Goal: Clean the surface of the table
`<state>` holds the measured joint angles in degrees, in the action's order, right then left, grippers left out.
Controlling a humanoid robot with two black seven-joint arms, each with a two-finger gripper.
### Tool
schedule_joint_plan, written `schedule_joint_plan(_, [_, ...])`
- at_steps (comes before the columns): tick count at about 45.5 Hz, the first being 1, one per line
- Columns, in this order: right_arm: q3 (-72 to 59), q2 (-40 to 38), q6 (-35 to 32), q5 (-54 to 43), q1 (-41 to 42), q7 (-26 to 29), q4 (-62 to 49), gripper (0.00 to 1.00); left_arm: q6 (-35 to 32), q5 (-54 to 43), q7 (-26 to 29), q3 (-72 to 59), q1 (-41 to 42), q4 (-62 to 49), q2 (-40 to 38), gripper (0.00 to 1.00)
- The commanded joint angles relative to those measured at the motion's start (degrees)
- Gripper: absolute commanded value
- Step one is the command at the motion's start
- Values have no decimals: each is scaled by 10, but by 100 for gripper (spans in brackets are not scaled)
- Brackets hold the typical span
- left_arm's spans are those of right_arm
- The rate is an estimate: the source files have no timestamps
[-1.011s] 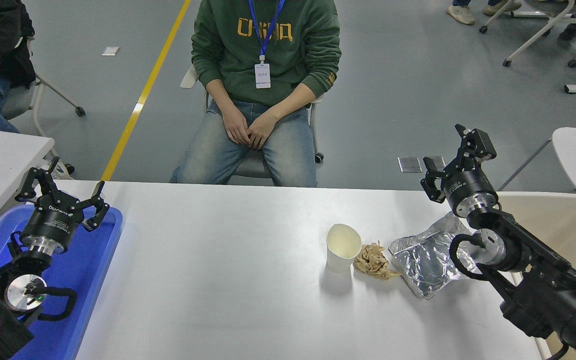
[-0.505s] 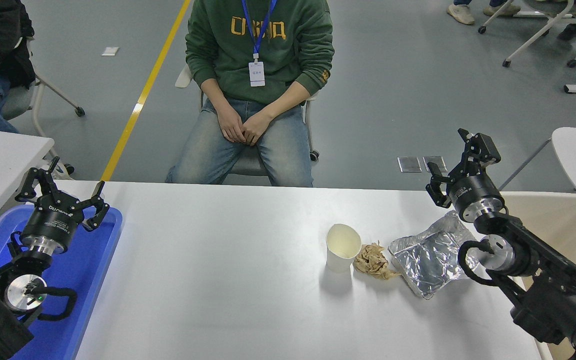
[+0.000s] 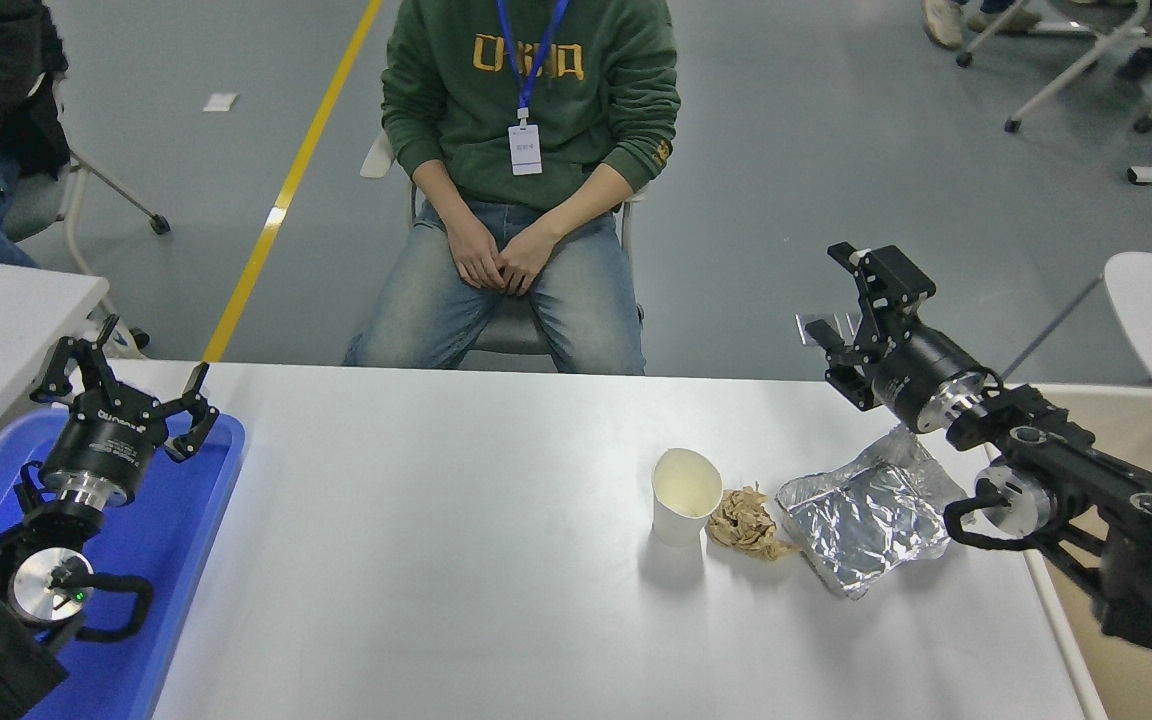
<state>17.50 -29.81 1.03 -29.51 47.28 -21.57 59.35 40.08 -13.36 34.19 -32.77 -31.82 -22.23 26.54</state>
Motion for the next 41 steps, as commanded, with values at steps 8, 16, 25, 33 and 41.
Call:
schedule_joint_plan(8, [-342,8,0,-144,187,15,20,99,0,0,0,0,0,0,0,100])
schedule_joint_plan(16, [-429,50,0,-173,217,24,6,99,0,0,0,0,0,0,0,100])
schedule_joint_plan(25, [-505,104,0,-174,222,32,-41,99,0,0,0,-1,0,0,0,100])
schedule_joint_plan(33, [-520,127,-2,-174,216,35,-76,99,0,0,0,0,0,0,0,100])
schedule_joint_plan(41, [-527,138,-4,-174,214,35,-98,99,0,0,0,-1,0,0,0,100])
